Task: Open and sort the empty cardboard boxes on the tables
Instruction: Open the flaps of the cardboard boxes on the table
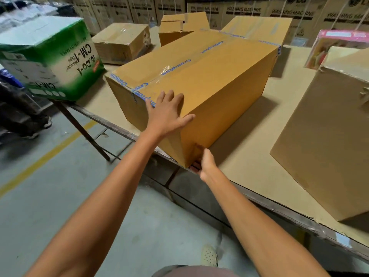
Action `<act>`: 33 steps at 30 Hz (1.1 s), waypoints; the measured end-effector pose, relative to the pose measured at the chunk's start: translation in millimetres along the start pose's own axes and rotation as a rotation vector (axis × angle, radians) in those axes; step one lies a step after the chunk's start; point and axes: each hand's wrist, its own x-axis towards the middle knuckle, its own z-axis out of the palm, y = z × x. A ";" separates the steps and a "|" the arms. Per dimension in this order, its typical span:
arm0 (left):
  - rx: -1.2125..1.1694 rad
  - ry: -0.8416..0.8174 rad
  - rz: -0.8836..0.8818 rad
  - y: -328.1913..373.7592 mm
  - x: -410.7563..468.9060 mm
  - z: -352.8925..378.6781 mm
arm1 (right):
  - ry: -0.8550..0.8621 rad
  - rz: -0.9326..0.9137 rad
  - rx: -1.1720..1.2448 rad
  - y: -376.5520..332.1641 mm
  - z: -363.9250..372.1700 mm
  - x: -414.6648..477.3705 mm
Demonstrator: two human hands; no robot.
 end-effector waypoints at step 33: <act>-0.826 0.298 0.015 -135.8 74.9 -176.4 | 0.497 -0.936 0.050 -87.4 180.0 -130.7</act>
